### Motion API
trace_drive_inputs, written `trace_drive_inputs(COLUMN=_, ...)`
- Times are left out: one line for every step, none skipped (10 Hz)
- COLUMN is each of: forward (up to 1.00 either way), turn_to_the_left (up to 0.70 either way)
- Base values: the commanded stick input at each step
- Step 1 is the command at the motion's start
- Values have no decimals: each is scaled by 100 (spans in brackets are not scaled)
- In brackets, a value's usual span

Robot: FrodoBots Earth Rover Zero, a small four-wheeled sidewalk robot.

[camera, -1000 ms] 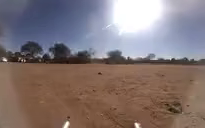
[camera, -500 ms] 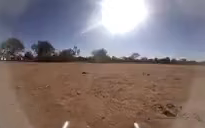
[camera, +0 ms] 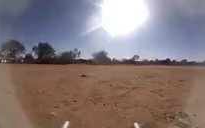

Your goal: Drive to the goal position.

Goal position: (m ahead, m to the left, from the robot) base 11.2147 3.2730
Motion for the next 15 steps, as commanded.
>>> trace_drive_inputs(forward=50, turn_to_the_left=0)
trace_drive_inputs(forward=50, turn_to_the_left=0)
trace_drive_inputs(forward=50, turn_to_the_left=0)
trace_drive_inputs(forward=50, turn_to_the_left=0)
trace_drive_inputs(forward=50, turn_to_the_left=0)
trace_drive_inputs(forward=50, turn_to_the_left=0)
trace_drive_inputs(forward=50, turn_to_the_left=0)
trace_drive_inputs(forward=50, turn_to_the_left=0)
trace_drive_inputs(forward=50, turn_to_the_left=0)
trace_drive_inputs(forward=50, turn_to_the_left=0)
trace_drive_inputs(forward=50, turn_to_the_left=0)
trace_drive_inputs(forward=50, turn_to_the_left=0)
trace_drive_inputs(forward=50, turn_to_the_left=0)
trace_drive_inputs(forward=50, turn_to_the_left=0)
trace_drive_inputs(forward=50, turn_to_the_left=0)
